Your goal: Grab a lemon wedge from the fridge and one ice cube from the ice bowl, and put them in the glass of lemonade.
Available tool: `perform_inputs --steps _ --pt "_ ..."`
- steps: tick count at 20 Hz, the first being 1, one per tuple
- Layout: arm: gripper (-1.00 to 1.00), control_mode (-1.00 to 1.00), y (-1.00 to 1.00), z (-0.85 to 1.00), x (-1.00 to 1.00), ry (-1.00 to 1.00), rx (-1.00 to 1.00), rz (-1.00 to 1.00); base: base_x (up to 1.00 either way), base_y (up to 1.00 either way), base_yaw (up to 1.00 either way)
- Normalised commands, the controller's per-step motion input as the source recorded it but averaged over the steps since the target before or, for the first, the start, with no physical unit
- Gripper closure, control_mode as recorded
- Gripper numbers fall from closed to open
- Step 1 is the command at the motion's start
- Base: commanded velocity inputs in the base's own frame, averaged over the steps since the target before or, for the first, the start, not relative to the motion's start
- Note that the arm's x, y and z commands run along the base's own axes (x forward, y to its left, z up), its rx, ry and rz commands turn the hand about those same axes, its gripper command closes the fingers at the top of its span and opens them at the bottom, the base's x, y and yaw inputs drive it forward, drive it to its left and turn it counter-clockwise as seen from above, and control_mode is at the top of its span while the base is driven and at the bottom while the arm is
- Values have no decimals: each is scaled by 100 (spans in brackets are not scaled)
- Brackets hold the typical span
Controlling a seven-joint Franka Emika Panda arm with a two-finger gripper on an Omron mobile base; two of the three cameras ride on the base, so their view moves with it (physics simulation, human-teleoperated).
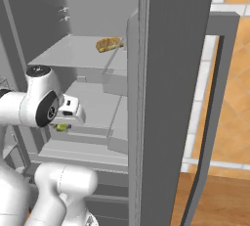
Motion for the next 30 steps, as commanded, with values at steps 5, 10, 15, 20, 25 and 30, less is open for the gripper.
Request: perform_inputs --steps 5,10,15,20,25,30 --pt "100 -100 0 63 -69 0 0 -1 0 0 0" --pt "100 -100 -4 41 -17 -1 0 -1 0 0 0" --pt "100 -100 -7 43 -8 -4 0 -3 0 0 0" --pt "100 -100 -1 10 -21 -5 0 -1 0 0 0" --pt "100 -100 0 0 0 0 0 0 0 0 0" --pt "100 100 0 0 -3 0 0 0 -69 -2 -3"
